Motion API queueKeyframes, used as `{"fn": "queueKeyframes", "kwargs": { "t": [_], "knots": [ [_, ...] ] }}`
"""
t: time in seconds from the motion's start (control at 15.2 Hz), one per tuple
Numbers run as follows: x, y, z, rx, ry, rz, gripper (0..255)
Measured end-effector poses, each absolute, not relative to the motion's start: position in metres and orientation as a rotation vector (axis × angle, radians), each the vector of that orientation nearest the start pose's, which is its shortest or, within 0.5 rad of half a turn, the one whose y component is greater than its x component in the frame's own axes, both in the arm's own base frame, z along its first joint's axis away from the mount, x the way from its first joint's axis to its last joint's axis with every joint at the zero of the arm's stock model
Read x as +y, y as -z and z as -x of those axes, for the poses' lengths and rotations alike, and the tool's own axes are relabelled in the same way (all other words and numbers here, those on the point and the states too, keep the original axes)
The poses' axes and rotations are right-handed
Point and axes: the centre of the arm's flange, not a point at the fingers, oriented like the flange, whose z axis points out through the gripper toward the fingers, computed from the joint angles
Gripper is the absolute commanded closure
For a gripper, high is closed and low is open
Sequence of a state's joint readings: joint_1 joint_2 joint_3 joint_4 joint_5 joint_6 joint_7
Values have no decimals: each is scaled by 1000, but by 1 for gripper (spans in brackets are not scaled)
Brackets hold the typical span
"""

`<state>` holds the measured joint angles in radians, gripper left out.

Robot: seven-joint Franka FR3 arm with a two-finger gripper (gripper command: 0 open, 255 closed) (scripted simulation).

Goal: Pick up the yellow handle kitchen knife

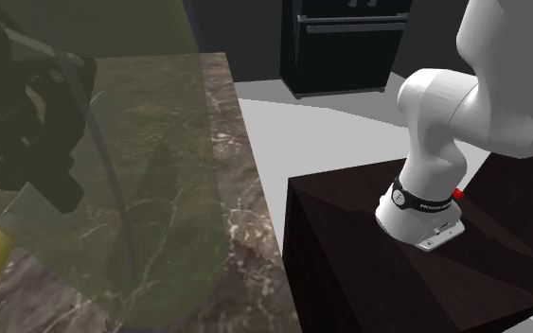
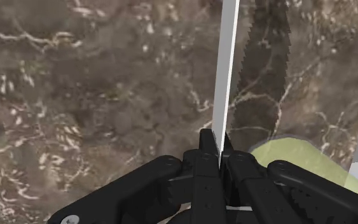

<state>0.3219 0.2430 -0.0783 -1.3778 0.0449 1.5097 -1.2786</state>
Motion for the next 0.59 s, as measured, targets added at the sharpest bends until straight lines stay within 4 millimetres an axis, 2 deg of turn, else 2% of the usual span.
{"fn": "queueKeyframes", "kwargs": {
  "t": [0.59],
  "knots": [
    [161,-614,-598,-2113,-127,2216,255]
  ]
}}
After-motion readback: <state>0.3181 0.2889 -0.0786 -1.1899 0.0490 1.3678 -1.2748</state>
